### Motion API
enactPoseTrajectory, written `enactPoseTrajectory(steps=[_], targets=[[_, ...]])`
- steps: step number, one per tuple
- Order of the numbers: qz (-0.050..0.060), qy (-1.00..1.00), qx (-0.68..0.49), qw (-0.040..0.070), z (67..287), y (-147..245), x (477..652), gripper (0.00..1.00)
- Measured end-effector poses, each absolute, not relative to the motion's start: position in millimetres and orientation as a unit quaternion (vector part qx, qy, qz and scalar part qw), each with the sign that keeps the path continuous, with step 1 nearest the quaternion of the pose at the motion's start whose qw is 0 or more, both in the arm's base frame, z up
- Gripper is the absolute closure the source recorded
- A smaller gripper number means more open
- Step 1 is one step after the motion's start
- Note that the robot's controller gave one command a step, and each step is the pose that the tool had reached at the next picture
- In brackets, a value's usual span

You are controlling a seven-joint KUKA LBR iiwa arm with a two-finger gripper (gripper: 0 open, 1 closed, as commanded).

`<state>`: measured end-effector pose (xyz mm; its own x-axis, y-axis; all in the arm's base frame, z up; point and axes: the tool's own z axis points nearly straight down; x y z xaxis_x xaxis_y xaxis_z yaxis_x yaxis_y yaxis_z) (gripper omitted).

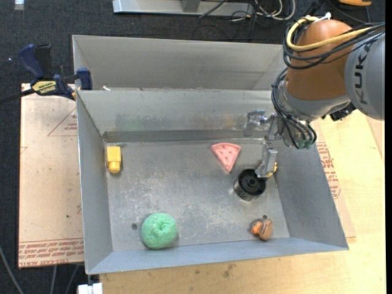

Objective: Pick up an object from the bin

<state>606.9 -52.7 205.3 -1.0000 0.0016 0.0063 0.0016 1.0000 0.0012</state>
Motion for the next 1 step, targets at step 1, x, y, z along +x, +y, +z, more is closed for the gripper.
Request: enactPoseTrajectory(steps=[1], targets=[[0.000,-1.000,0.000,-0.001,210.1,-52.5,608.4,0.00]])
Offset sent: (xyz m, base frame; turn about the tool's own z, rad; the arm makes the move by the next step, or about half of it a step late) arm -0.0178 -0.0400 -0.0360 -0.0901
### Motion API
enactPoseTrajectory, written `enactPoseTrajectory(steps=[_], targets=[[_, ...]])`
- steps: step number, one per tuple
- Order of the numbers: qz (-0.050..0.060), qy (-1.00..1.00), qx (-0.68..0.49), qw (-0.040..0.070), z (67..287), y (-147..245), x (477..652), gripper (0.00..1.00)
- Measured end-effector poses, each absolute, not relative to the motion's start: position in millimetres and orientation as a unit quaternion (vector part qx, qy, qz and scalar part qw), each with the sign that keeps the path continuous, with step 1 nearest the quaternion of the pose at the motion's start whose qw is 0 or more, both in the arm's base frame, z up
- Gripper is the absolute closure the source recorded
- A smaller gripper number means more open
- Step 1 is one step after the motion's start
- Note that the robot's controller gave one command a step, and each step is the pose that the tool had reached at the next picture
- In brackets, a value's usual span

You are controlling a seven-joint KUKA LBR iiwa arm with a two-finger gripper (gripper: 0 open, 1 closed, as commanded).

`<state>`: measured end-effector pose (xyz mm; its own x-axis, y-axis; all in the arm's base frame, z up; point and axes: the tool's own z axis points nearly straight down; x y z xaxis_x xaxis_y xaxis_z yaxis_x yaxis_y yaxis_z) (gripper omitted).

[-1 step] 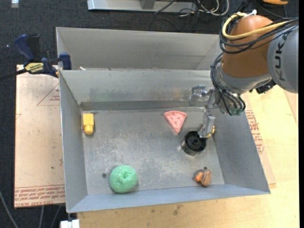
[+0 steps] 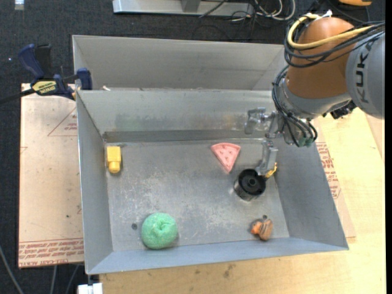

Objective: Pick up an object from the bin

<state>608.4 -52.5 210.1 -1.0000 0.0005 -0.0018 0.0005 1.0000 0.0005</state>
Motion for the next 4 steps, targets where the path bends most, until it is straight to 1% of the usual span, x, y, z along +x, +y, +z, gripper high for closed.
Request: enactPoseTrajectory(steps=[1,2,3,4], targets=[[0.000,1.000,-0.024,0.002,189,-72,599.2,0.00],[0.000,1.000,-0.003,0.003,128,-77,578.7,0.00],[0.000,1.000,0.007,0.001,70,-122,606.1,1.00],[0.000,1.000,0.007,0.001,70,-122,606.1,1.00]])
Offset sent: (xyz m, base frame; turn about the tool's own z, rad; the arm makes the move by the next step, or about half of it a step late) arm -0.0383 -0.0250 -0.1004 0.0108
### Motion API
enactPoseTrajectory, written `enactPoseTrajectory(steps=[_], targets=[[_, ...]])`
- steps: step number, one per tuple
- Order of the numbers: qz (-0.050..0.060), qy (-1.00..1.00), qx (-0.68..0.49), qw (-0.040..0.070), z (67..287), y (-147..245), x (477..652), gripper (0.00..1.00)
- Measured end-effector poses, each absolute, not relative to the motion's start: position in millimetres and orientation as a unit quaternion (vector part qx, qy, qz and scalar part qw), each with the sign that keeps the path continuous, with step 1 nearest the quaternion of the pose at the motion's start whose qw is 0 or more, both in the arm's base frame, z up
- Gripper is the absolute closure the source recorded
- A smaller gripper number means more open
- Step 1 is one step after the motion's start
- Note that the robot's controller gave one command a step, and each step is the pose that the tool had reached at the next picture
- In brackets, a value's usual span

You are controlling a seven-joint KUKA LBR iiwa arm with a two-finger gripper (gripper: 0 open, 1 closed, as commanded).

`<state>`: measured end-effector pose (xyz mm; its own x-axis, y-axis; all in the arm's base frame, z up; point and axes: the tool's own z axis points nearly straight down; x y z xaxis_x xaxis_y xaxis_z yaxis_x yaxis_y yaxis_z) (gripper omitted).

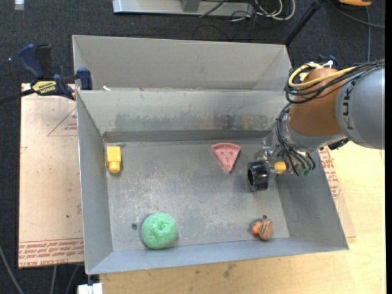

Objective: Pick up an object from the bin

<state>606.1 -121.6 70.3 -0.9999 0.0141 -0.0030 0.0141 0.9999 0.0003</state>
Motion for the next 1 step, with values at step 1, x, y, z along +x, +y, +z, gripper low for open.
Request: enactPoseTrajectory(steps=[1], targets=[[0.000,1.000,-0.024,0.001,89.7,-121.7,604.4,1.00]])
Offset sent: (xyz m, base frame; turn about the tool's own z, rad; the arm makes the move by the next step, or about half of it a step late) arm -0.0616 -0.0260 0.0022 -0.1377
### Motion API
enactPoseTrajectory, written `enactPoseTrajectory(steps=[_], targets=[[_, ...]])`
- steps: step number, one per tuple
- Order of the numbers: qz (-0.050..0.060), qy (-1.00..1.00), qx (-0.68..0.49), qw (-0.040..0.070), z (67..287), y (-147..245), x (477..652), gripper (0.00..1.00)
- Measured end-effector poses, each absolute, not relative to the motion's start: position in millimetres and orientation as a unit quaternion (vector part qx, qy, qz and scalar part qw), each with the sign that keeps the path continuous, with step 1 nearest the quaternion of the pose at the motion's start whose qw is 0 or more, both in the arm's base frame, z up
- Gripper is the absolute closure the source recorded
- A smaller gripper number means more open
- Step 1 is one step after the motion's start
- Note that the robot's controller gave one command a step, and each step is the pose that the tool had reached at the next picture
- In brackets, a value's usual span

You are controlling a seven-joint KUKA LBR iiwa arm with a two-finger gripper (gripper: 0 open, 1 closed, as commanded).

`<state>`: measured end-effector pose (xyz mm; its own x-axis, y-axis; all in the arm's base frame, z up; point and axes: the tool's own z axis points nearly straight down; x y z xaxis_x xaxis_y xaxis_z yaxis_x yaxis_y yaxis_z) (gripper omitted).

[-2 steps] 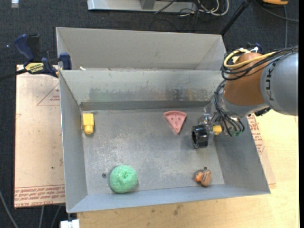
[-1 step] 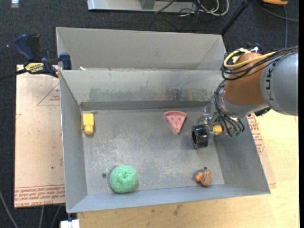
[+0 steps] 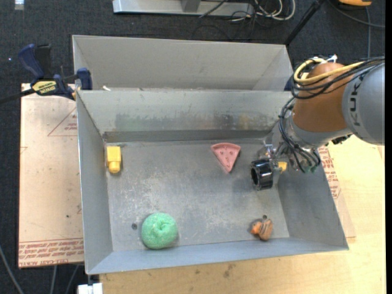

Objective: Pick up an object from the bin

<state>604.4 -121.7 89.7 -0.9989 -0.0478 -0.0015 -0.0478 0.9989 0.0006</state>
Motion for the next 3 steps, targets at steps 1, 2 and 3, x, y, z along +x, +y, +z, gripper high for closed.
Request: enactPoseTrajectory(steps=[1,2,3], targets=[[0.000,0.998,-0.055,0.002,78.8,-139.4,559.1,1.00],[0.001,0.998,-0.066,-0.001,72.7,-143.3,566.2,1.00],[0.000,0.997,-0.077,0.003,72.4,-139.6,566.5,1.00]])
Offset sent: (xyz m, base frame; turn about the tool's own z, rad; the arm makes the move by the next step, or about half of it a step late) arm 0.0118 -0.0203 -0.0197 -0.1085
